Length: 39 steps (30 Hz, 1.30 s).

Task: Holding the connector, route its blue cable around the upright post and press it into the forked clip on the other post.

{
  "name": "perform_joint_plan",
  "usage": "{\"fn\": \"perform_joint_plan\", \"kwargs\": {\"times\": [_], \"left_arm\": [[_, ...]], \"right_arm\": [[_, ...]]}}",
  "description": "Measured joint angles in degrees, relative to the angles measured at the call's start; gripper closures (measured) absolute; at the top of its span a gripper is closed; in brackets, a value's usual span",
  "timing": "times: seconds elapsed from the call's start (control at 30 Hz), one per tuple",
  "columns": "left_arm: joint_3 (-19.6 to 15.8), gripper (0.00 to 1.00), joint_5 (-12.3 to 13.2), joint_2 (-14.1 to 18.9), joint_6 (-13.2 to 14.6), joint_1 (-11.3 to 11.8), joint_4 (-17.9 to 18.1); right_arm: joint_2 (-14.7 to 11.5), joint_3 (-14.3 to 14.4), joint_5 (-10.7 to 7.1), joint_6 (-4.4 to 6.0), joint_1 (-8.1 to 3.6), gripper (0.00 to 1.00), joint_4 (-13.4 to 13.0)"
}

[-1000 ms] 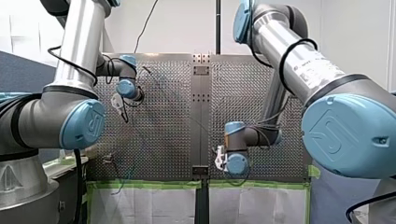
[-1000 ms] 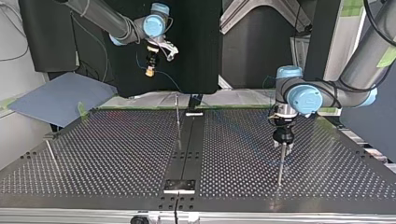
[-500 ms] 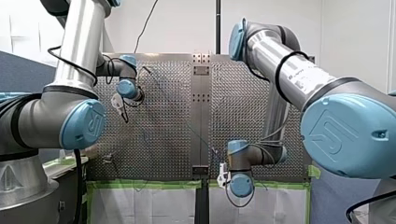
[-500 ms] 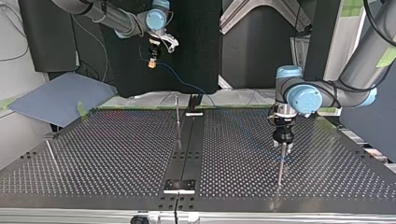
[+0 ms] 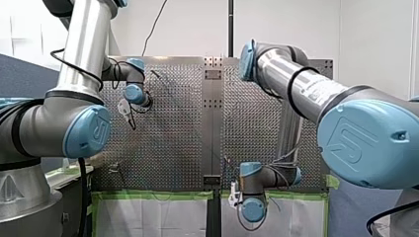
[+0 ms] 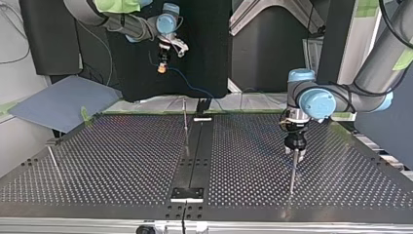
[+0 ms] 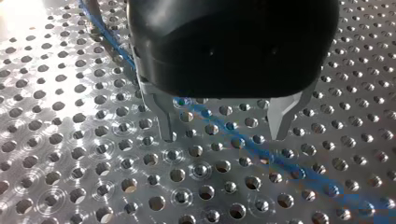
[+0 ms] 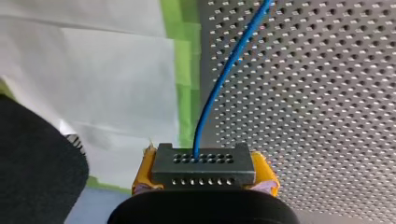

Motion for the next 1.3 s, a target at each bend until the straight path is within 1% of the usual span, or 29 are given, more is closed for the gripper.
{"fn": "perform_joint_plan", "kwargs": {"times": [0.23,0.4,0.5,0.63,0.77,0.87,1.0,1.03,1.1,1.17,1.3], "left_arm": [[-0.01,0.0,-0.03,-0.02,0.0,0.0,-0.03],[-0.03,0.0,-0.03,-0.02,0.0,0.0,-0.08],[-0.02,0.0,-0.03,-0.03,0.0,0.0,-0.08],[-0.03,0.0,-0.05,-0.02,0.0,0.0,-0.09],[-0.04,0.0,-0.06,-0.04,0.0,0.0,-0.09],[-0.04,0.0,-0.06,-0.04,0.0,0.0,-0.04],[-0.04,0.0,-0.05,-0.05,0.0,0.0,-0.02],[-0.04,0.0,-0.05,-0.06,0.0,0.0,-0.03],[-0.04,0.0,-0.06,-0.07,0.0,0.0,-0.06],[-0.04,0.0,-0.06,-0.07,0.0,0.0,-0.07],[-0.05,0.0,-0.07,-0.07,0.0,0.0,-0.08]], "right_arm": [[3.6,-1.01,0.06,-0.36,-0.17,1.0,0.06],[6.15,-1.95,0.3,-0.99,-0.31,1.0,1.78],[6.7,-2.09,0.35,-1.26,-0.35,1.0,2.64],[5.44,-2.1,0.39,-1.63,-0.35,1.0,4.43],[3.18,-2.1,0.36,-2.04,-0.43,1.0,6.79],[1.73,-2.09,0.28,-2.16,-0.51,1.0,8.18],[-0.11,-2.09,0.17,-2.34,-0.64,1.0,9.14],[-0.52,-2.09,0.1,-2.55,-0.79,1.0,9.42],[-1.57,-2.09,-0.24,-3.27,-1.21,1.0,10.25],[-2.71,-2.09,-0.92,-3.97,-1.62,1.0,11.32],[-4.83,-2.09,-2.14,-4.62,-2.41,1.0,13.4]]}}
